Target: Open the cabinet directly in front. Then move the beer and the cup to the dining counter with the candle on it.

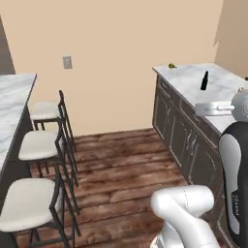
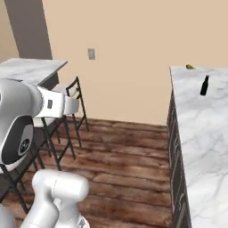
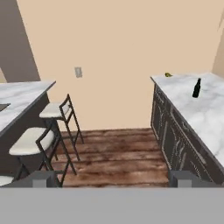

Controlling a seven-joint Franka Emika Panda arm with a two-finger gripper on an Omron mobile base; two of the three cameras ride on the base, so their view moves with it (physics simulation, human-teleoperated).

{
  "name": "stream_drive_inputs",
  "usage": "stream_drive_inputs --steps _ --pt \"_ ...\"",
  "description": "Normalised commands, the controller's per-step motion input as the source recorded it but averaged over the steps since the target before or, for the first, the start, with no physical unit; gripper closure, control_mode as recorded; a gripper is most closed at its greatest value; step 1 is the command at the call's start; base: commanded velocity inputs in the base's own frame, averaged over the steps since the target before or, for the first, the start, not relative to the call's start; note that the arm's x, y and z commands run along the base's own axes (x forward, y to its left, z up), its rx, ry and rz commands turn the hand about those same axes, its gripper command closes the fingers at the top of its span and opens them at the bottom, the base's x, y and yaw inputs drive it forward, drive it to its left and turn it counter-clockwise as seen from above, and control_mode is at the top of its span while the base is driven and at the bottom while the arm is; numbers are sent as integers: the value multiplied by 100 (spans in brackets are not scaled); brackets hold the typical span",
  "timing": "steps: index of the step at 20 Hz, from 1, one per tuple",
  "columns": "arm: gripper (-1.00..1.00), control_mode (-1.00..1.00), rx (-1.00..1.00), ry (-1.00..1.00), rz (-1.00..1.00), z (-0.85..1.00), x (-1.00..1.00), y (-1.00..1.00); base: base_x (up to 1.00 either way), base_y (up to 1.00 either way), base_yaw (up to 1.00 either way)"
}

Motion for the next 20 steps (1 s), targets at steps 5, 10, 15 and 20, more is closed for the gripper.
stream_drive_inputs --steps 5,10,15,20 --pt "-100 100 0 0 0 0 0 0 -65 29 58" --pt "-100 100 0 0 0 0 0 0 -32 1 78" --pt "-100 100 0 0 0 0 0 0 -22 0 84" --pt "-100 100 0 0 0 0 0 0 -20 0 83"
